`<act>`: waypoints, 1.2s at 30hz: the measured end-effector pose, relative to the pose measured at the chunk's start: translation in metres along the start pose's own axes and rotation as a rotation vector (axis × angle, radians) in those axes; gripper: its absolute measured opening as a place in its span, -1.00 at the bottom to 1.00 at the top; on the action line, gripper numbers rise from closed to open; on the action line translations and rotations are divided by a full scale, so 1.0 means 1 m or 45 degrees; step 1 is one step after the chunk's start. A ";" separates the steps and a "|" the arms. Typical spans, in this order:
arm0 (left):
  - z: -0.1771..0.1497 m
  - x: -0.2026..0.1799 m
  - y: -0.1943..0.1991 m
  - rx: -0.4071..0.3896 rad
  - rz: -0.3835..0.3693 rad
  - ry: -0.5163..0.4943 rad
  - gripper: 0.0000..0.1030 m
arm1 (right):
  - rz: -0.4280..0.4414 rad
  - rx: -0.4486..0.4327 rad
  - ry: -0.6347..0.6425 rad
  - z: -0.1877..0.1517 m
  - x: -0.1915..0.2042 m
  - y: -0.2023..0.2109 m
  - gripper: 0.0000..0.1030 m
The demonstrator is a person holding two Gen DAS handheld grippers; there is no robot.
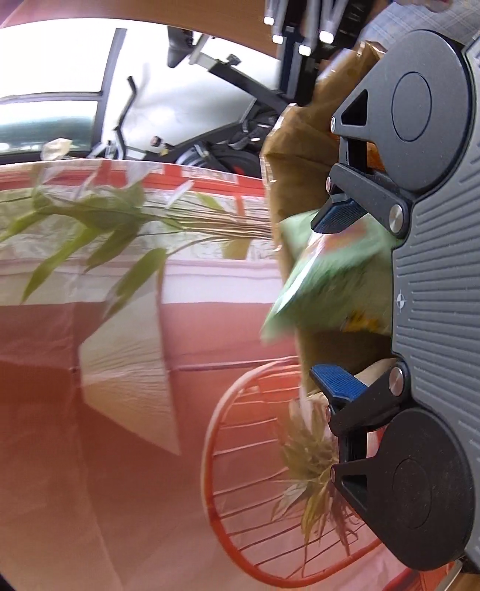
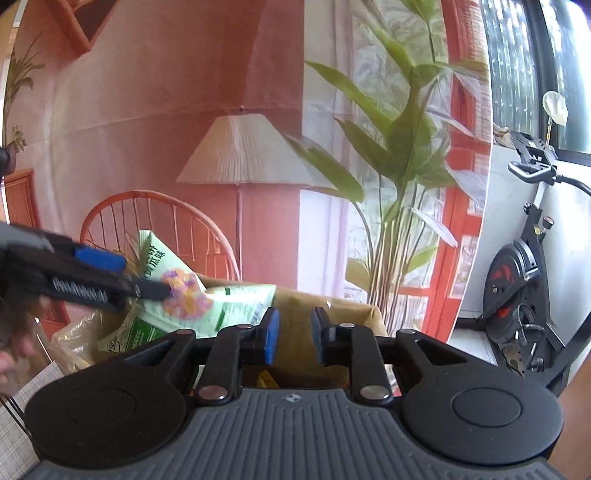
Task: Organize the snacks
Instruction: 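Carry both packets over the box and release them inside, then move both open tools back toward the remaining snacks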
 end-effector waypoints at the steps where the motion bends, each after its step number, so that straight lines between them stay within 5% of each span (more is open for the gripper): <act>1: 0.002 0.001 0.002 -0.015 0.009 0.006 0.55 | -0.002 0.006 0.001 -0.003 0.000 0.000 -0.57; 4: 0.007 0.002 0.007 -0.045 0.020 0.009 0.48 | 0.003 0.016 0.001 -0.008 0.002 0.001 -0.57; 9: -0.004 -0.016 -0.008 0.040 -0.024 -0.094 -0.54 | 0.018 0.027 -0.003 -0.014 0.003 0.002 -0.57; 15: -0.040 -0.026 -0.044 0.269 -0.102 -0.069 -0.75 | 0.024 0.040 -0.007 -0.022 0.002 0.003 -0.57; 19: -0.063 -0.019 -0.069 0.425 -0.082 -0.005 -0.76 | 0.024 0.052 -0.012 -0.024 -0.002 0.002 -0.57; 22: -0.062 -0.020 -0.071 0.441 -0.126 -0.004 -0.68 | 0.024 0.058 -0.031 -0.025 -0.007 0.001 -0.57; 26: -0.045 -0.024 -0.054 0.357 -0.150 -0.028 0.30 | 0.014 0.062 -0.038 -0.025 -0.010 0.002 -0.57; 36: -0.021 -0.013 0.025 0.162 -0.143 -0.038 0.33 | 0.026 0.016 -0.122 -0.028 -0.001 0.031 -0.55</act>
Point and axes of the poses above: each gripper's, at about its wrist camera, not at the fingertips, and y roughly against the way its jaws point, x to its left, z to its top, the point moved 10 cm from there along -y, roughly the way its jaws point, and after that the axes turned 11 degrees about -y, right-handed, at the moved point
